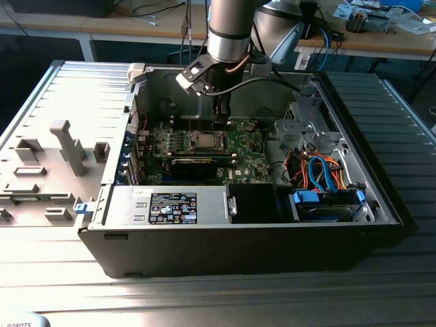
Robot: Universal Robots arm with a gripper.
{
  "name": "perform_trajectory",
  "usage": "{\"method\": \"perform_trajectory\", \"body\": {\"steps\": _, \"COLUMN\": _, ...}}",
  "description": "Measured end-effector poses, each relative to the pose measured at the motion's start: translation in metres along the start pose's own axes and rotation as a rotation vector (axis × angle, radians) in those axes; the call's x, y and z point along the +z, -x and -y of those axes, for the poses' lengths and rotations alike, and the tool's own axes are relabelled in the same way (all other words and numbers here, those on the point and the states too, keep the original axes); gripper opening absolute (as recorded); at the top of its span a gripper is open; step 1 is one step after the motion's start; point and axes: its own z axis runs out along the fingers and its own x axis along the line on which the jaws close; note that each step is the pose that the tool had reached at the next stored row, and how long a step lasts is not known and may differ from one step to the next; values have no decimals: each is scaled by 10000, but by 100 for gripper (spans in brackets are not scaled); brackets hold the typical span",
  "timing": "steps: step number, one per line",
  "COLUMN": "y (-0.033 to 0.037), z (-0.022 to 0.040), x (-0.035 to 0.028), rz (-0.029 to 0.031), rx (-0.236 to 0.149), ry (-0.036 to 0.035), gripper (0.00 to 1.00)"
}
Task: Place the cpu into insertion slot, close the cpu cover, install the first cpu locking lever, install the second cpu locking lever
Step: 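Close the cpu cover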
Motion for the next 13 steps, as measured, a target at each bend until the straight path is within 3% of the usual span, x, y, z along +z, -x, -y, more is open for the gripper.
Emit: {"method": "perform_trajectory", "body": {"steps": 13, "y": -3, "z": 66, "x": 72, "rz": 0, "rx": 0, "ry": 1, "gripper": 11}}
